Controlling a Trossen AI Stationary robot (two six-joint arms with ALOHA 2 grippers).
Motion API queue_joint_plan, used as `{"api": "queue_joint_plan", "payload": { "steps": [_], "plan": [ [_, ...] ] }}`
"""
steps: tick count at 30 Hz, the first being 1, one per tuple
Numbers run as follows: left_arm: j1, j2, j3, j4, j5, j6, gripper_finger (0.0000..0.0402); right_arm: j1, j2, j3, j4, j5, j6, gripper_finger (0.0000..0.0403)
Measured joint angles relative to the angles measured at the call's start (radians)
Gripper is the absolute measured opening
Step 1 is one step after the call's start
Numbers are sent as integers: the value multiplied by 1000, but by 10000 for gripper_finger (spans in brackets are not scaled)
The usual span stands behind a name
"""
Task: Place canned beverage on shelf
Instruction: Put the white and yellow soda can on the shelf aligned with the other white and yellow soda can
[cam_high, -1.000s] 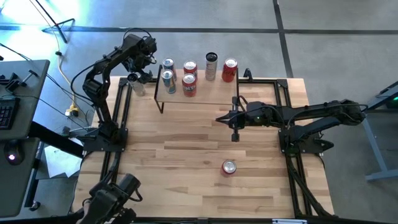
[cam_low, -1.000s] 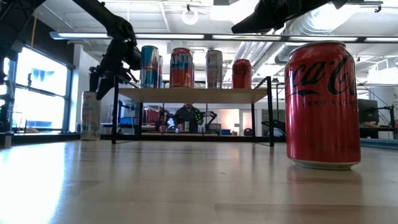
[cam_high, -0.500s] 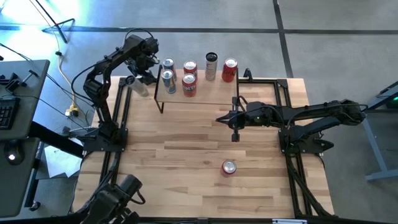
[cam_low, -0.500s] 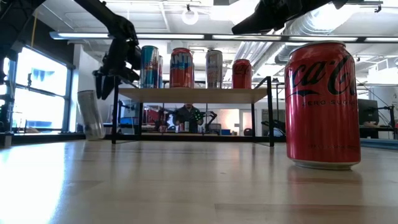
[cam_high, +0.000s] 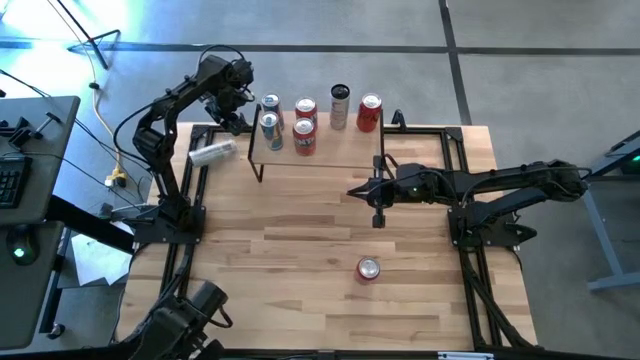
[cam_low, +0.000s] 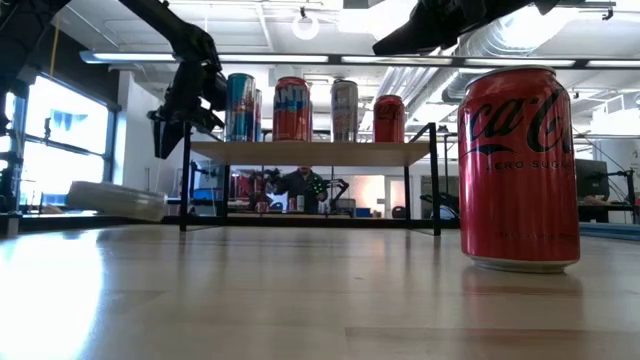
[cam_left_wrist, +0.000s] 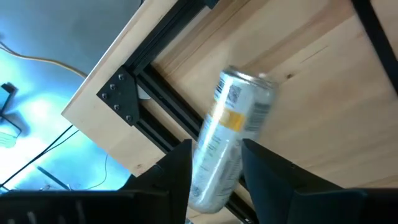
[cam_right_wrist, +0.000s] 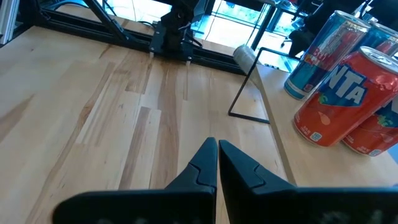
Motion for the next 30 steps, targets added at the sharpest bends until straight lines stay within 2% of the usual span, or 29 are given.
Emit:
{"api": "queue_joint_plan", "payload": {
  "steps": [5,11,19,23,30],
  "plan": [
    [-39,-47,0,0,-3,-10,87,0,0,0,-6,0,0,0],
    [-100,-130,0,-21,4,-4,10,0,0,0,-12,0,0,0],
    [-199,-326,-15,-6,8,-45,1,0,0,0,-20,0,11,0],
    [-259,-474,-127,31,22,-86,0,0,0,0,-20,0,11,0],
    [-363,-748,-466,255,124,-258,0,2,0,0,-10,0,18,0]
  ]
}}
